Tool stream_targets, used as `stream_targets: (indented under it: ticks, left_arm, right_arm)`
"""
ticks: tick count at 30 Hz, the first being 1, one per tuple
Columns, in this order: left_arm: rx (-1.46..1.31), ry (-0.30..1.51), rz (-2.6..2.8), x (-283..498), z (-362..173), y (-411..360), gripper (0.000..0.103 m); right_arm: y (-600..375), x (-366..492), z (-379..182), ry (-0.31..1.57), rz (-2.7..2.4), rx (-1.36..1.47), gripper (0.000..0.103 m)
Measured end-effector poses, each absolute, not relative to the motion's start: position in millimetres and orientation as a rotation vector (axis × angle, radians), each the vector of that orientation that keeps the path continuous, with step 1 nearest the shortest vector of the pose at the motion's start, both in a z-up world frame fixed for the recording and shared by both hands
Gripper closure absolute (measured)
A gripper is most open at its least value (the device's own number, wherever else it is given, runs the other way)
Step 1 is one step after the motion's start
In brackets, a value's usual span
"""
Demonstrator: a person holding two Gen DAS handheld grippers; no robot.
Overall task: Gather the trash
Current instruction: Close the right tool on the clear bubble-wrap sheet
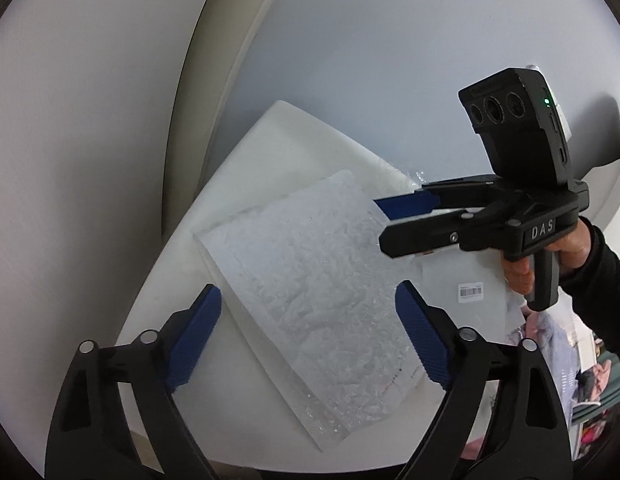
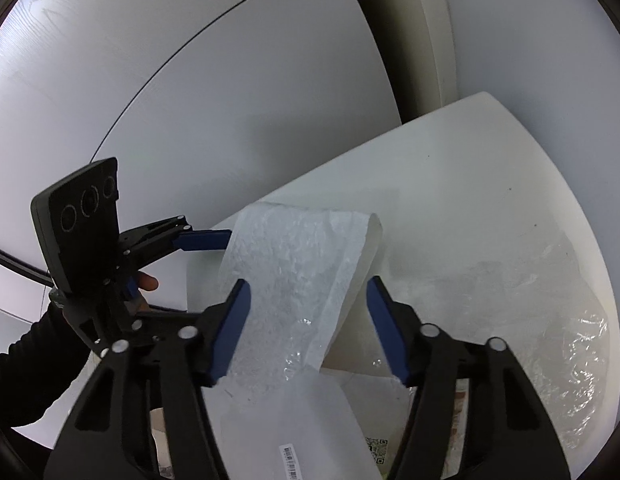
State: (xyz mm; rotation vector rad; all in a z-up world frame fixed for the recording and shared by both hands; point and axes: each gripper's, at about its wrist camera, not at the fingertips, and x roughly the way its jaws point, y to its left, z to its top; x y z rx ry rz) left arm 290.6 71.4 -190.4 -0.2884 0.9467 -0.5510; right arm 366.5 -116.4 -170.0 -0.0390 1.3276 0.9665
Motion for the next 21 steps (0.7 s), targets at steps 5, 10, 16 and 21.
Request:
stream_targets:
  ticks: [5,10,16,21]
  left_arm:
    - [-0.290,0.935,-0.530,295.6,-189.5,66.7,0.032]
    - [-0.287,0.929,-0.501,297.4,-186.0,71.0,0.048]
    - [-0.273,0.920,-0.493,294.8,-181.2,70.8,0.069]
    - [-0.252,0.907,-0.459,292.7,-177.9,71.1,0.088]
  right_arm:
    - [-114.9,364.8,-170.1,1.325,0.962,-0.045,0.064]
    - [-113.2,362.9,-167.6,1.306,0.952,-0.050,0.075]
    - [-112.8,356.7,-162.6,1.288,0.957,-0.063,0.084]
    - [-114.4,348.2,-159.5,1.267,0.945,-0.074,0.088]
